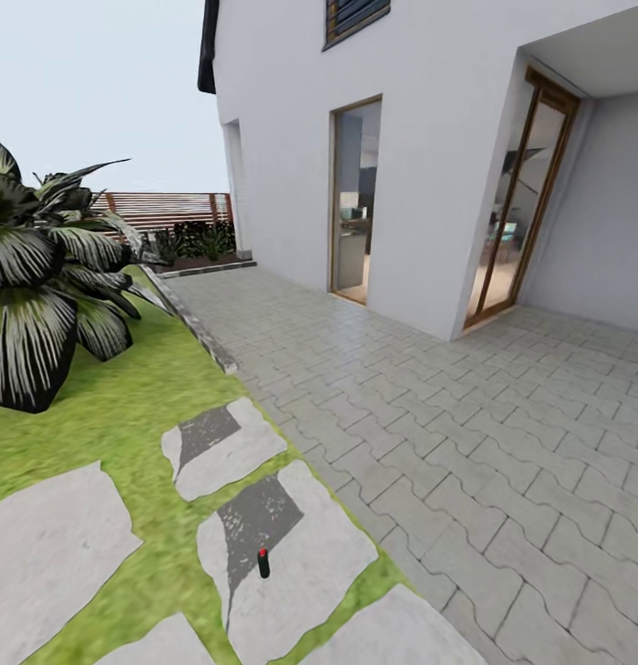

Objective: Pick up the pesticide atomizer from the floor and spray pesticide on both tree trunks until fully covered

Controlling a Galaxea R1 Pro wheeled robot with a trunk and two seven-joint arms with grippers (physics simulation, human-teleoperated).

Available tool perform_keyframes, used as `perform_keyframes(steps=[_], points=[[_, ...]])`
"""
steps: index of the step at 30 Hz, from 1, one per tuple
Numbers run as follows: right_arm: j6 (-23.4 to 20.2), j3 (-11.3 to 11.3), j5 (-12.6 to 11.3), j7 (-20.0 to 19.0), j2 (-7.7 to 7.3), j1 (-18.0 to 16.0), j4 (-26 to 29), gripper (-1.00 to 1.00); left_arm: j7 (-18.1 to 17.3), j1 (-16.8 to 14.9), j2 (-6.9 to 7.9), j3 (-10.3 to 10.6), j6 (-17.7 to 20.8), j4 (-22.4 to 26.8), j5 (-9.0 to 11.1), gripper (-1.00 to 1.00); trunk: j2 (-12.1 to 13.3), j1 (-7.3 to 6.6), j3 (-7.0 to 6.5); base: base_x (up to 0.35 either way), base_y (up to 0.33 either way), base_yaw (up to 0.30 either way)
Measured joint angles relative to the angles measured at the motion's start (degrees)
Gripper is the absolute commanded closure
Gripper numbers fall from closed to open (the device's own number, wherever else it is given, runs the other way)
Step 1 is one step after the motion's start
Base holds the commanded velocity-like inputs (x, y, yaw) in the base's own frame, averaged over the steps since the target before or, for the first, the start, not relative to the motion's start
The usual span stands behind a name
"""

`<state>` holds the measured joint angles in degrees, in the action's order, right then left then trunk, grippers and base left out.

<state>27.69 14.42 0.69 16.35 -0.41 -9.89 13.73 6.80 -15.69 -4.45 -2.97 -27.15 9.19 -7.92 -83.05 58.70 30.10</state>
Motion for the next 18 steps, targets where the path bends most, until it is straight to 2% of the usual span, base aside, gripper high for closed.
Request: perform_keyframes(steps=[3,12,18], points=[[0.01,-0.04,0.02,0.00,0.00,0.00,0.00,-1.00,0.02,0.00,0.00,0.01,0.00,0.00,0.00,-1.00,0.00,0.00,0.00,0.286,-0.240,0.037],[0.02,-0.04,0.01,0.00,0.01,-0.01,-0.01,-1.00,0.02,0.01,-0.01,0.01,0.00,0.01,0.00,-1.00,0.00,0.01,0.00,0.238,-0.276,0.163],[0.02,-0.04,0.03,0.00,0.00,0.00,0.00,-1.00,0.00,0.00,0.00,0.01,0.00,0.00,0.00,-1.00,0.00,0.01,0.00,0.209,-0.294,0.047]])
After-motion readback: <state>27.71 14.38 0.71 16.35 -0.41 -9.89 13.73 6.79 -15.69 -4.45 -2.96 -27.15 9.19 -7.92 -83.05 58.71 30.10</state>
